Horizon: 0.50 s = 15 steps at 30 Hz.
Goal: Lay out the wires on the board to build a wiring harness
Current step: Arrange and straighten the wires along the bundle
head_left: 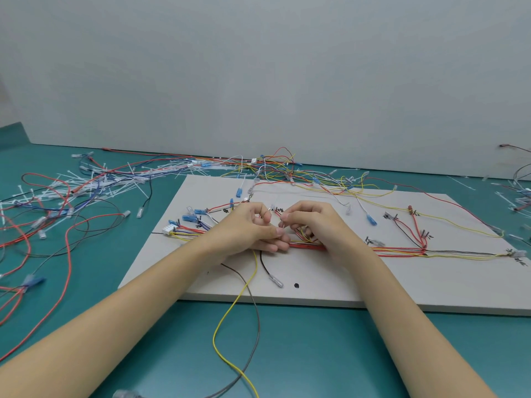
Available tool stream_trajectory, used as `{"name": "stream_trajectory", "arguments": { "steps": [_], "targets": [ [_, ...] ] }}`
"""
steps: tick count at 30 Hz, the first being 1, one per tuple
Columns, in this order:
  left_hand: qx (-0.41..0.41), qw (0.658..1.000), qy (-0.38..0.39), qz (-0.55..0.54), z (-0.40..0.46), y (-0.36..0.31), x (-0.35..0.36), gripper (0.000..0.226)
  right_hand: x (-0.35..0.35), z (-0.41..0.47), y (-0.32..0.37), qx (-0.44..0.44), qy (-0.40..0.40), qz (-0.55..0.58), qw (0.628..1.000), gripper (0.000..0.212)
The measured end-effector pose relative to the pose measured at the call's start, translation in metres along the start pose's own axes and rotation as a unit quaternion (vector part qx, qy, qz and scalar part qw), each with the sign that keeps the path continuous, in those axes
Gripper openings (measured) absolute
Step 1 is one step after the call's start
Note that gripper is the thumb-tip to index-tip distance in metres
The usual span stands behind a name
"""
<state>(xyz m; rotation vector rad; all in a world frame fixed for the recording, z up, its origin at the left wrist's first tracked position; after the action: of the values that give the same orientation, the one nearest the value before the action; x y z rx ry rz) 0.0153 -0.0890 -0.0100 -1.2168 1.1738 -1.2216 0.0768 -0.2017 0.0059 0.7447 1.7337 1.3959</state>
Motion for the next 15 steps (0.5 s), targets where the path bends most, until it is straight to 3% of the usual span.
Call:
{"name": "stream_trajectory", "arguments": {
  "steps": [15],
  "targets": [
    [0.006, 1.0, -0.013, -0.014, 0.001, -0.0008, -0.0019, 0.029, 0.0019, -0.0038, 0.0046, -0.02, 0.011, -0.043, 0.999, 0.017]
  ]
}}
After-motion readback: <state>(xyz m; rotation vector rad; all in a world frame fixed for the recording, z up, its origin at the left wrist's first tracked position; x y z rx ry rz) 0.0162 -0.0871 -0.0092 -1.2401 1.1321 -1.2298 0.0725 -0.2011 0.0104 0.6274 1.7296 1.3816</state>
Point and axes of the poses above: each hand's wrist, its own z-axis towards the middle knuckle, its own x-axis out of the palm, y = z × x, the point moved 8 cm from there along z, towards the middle knuckle, and after that the axes turned 6 degrees about x, right-handed, at the moved point
